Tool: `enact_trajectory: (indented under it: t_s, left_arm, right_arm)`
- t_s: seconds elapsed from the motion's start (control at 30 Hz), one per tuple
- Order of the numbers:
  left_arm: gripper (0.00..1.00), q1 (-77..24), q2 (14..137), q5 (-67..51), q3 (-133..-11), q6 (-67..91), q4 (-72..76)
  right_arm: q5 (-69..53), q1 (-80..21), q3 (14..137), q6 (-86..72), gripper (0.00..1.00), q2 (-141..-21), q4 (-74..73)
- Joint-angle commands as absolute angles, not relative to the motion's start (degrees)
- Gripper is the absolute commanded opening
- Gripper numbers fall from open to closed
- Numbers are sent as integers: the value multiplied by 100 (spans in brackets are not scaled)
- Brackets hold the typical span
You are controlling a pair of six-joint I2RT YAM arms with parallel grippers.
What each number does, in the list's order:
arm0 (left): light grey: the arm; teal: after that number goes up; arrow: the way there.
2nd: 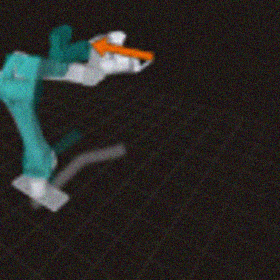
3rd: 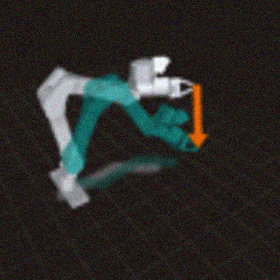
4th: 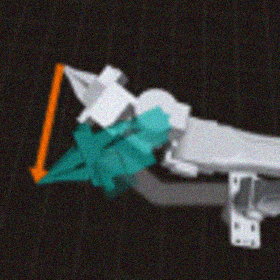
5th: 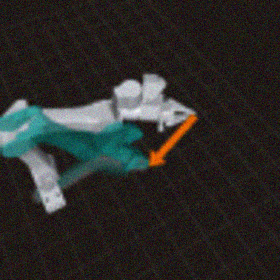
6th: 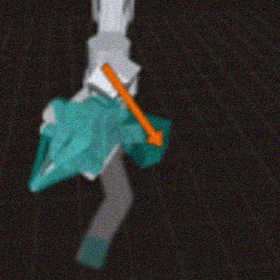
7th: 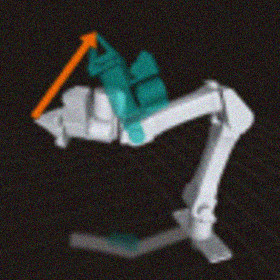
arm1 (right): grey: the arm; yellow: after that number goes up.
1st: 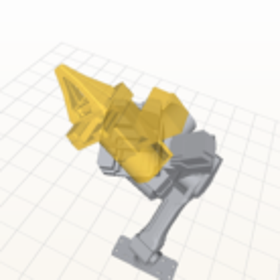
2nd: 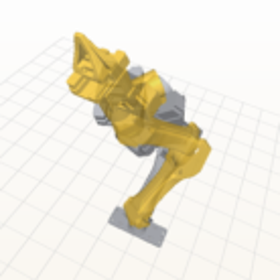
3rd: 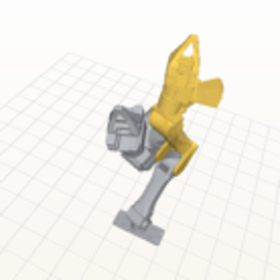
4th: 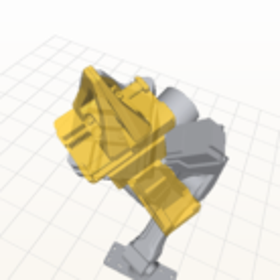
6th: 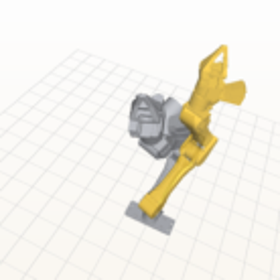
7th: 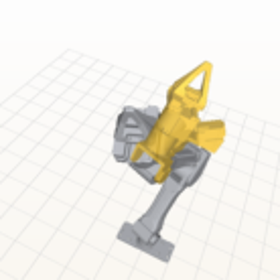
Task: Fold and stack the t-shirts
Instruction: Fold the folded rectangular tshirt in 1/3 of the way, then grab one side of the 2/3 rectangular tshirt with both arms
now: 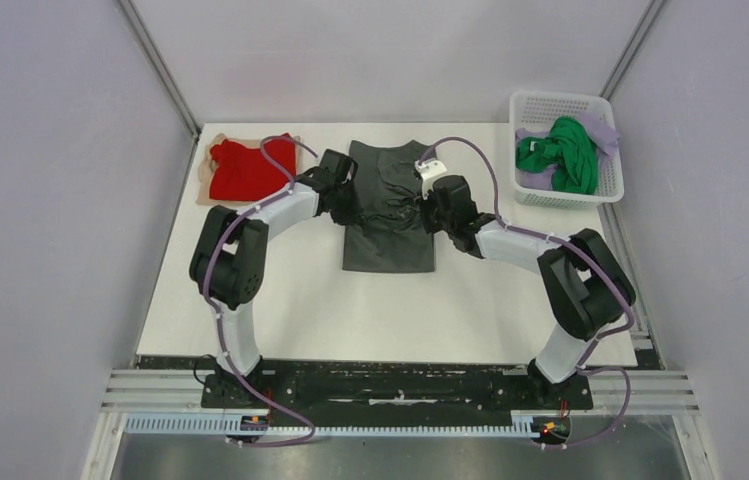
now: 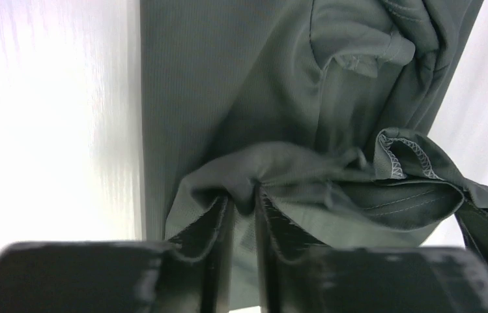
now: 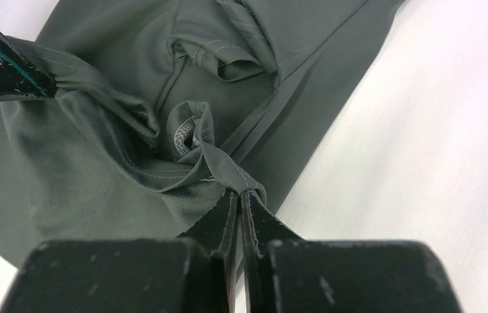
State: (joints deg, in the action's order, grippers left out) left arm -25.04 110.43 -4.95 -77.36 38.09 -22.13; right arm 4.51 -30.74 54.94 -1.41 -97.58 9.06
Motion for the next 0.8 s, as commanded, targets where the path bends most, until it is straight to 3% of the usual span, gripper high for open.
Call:
enact_trajectory:
  t_s: [0.0, 0.03, 0.1, 0.13, 0.2, 0.23, 0.6, 0.77]
  left_arm:
    - [32, -2407, 11254, -648, -8225, 3532, -2098]
    - [50, -2384, 11297, -667, -8309, 3475, -2148]
    - [60, -2276, 11349, -687, -8559, 3400, -2304]
    - [68, -2199, 11327, -735, -8669, 3380, -2327]
    - [99, -2100, 11175, -833, -8760, 3323, -2325]
    - [100, -2098, 11057, -814, -8749, 3282, -2313]
    - [100, -2101, 9667, -898, -6806, 3386, -2118]
    - [100, -2109, 9095, -897, -5790, 3536, -1991]
  right_arm:
    - [413, -2950, 5885, -68, 11, -10004, 1241]
    - [466, -2922, 5955, -83, 16, -10101, 1290]
    - [632, -2845, 6169, -169, 33, -10305, 1303]
    - [609, -2781, 6286, -208, 58, -10394, 1268]
    - [569, -2708, 6469, -296, 91, -10430, 1194]
    - [545, -2699, 6457, -301, 98, -10364, 1193]
    - [957, -2662, 4851, -1178, 98, -8981, 1049]
    - [230, -2637, 3933, -1537, 98, -8332, 1255]
